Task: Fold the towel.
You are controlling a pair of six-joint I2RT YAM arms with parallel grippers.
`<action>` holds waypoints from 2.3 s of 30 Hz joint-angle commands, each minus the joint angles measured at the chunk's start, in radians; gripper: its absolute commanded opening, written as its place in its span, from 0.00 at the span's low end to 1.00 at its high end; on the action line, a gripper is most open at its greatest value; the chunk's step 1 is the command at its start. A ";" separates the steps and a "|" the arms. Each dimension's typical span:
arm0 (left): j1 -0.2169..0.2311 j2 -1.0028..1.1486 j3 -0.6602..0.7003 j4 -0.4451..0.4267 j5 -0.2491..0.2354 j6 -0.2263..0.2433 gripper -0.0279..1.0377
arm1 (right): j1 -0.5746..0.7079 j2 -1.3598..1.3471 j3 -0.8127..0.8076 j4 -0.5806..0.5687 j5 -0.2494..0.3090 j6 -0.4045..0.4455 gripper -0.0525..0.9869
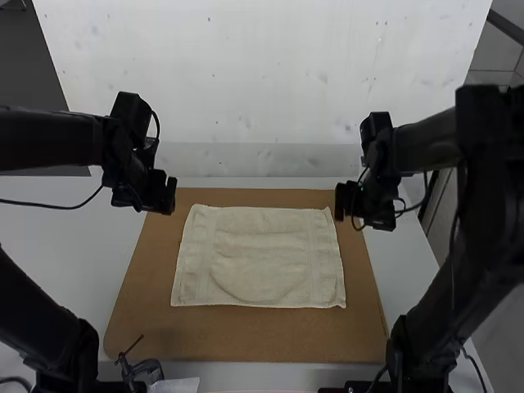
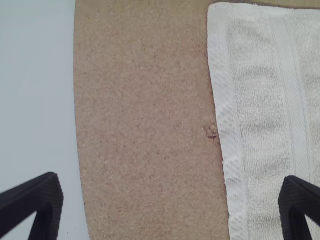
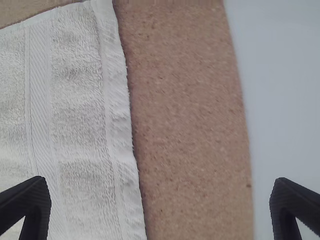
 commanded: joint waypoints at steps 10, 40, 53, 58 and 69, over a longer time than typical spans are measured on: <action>0.095 0.081 0.063 0.084 0.091 0.006 0.92 | 0.055 0.454 0.355 -0.011 -0.011 0.016 0.97; 0.069 0.402 0.212 0.144 0.111 0.003 0.91 | 0.131 0.715 0.508 -0.048 0.059 0.067 0.07; -0.020 0.755 0.536 0.041 0.075 -0.102 0.91 | 0.104 0.717 0.490 -0.037 0.062 0.056 0.07; -0.004 0.842 0.597 0.039 0.058 -0.106 0.88 | 0.096 0.712 0.476 -0.025 0.062 0.052 0.07; -0.033 0.891 0.629 -0.091 0.160 -0.082 0.04 | 0.085 0.688 0.445 0.007 0.096 0.030 0.07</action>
